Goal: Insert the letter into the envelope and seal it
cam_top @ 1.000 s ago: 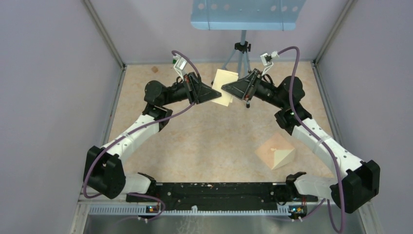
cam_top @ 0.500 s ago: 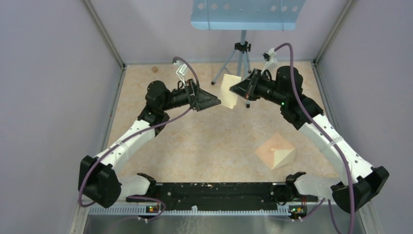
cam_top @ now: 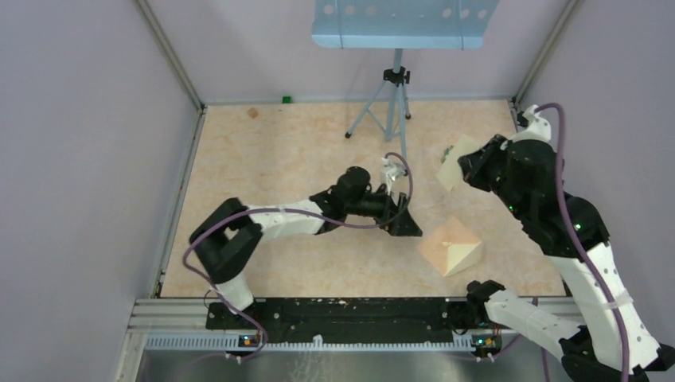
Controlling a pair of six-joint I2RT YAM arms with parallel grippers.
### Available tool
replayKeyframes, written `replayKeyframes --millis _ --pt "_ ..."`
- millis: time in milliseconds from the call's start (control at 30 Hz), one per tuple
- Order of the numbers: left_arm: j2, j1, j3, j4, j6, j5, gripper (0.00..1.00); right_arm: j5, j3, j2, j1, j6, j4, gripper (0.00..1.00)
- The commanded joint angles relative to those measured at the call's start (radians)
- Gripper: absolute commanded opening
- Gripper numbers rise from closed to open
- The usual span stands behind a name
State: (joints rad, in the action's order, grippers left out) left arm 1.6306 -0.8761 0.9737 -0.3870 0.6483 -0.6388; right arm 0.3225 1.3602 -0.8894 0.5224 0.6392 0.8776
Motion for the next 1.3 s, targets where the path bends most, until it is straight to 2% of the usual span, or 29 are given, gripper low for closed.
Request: replayKeyframes --millis 0,267,400,633,733,933,1100,1267 --pt "0.190 -0.088 0.132 -0.129 0.013 0.006 0.98 0.096 0.089 0.021 -0.001 -0.008 0.076 0.00" --pt "0.521 -0.185 0.376 -0.228 0.127 0.041 0.97 0.074 0.095 0.044 0.000 -0.011 0.117 0.00" --pt "0.614 -0.204 0.460 -0.235 0.187 0.071 0.97 0.070 0.085 0.048 -0.001 -0.009 0.111 0.00" --pt "0.695 -0.225 0.459 -0.208 0.255 0.208 0.97 0.065 0.059 0.058 -0.001 -0.008 0.084 0.00" --pt "0.668 -0.224 0.390 -0.175 0.266 0.351 0.97 0.050 0.043 0.053 -0.001 -0.007 0.072 0.00" --pt "0.495 -0.199 0.103 -0.148 0.353 0.676 0.99 0.017 -0.008 0.057 -0.001 -0.006 0.033 0.00" --pt "0.319 -0.132 -0.144 -0.139 0.420 0.769 0.99 -0.042 -0.059 0.042 0.000 -0.019 -0.027 0.00" --pt "0.124 -0.061 -0.334 -0.044 0.470 0.851 0.99 -0.223 -0.155 -0.014 0.000 -0.042 -0.154 0.00"
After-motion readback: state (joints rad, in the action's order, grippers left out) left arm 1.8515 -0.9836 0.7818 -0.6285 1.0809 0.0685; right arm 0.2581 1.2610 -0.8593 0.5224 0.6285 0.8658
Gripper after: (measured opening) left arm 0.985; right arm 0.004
